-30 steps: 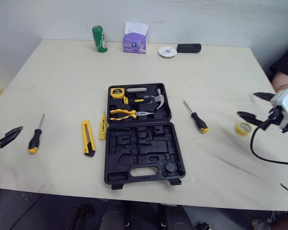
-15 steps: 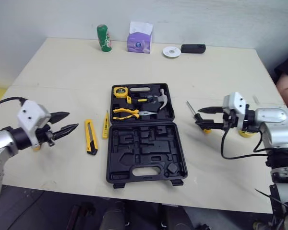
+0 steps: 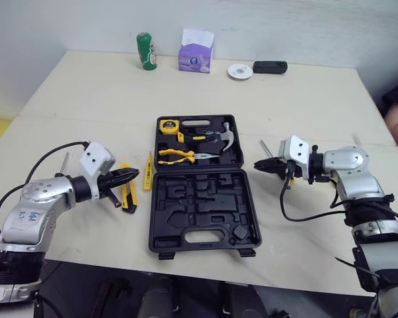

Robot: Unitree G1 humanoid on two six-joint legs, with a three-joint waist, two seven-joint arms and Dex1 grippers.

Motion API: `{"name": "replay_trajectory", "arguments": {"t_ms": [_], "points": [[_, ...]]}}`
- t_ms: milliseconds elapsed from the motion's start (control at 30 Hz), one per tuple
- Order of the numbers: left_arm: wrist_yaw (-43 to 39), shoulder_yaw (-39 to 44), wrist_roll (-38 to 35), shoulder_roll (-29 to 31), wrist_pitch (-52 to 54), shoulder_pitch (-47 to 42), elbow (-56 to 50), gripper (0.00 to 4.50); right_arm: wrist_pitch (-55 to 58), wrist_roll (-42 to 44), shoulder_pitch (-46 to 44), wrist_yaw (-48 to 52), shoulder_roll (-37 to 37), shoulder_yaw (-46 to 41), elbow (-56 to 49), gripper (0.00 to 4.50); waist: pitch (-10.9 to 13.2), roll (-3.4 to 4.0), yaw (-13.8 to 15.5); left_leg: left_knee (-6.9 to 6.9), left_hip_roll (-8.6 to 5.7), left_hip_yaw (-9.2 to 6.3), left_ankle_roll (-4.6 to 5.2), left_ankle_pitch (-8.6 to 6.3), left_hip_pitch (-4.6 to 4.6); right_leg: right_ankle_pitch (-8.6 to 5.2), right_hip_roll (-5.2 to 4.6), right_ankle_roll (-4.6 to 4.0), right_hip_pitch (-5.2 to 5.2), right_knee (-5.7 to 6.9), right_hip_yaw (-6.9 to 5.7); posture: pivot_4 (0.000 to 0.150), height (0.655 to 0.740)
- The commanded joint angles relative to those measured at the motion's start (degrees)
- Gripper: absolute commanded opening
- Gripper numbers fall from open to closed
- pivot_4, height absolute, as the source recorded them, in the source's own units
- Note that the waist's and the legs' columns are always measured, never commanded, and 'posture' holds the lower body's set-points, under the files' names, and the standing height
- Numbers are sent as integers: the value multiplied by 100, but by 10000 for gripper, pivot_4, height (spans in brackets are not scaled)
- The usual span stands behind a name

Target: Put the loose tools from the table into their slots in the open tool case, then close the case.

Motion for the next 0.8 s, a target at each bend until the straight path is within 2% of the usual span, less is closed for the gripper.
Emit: {"name": "replay_trajectory", "arguments": {"t_ms": [33,800], "points": [[18,-36,73,-82,59,-197,172,509,-153,-61,-187,-123,66,-9,-1,0,0,-1,-2,1,1,1,0,0,0,0,6,0,-1,2,1,1500,7400],[-412,-703,504,-582,-165,-923,933,509,-160,-362,-198,-314,343,124,167,0,0,-1,6,9,8,-1,-1,1,-1,0,40,0,2,2,7,1500,7400]]}}
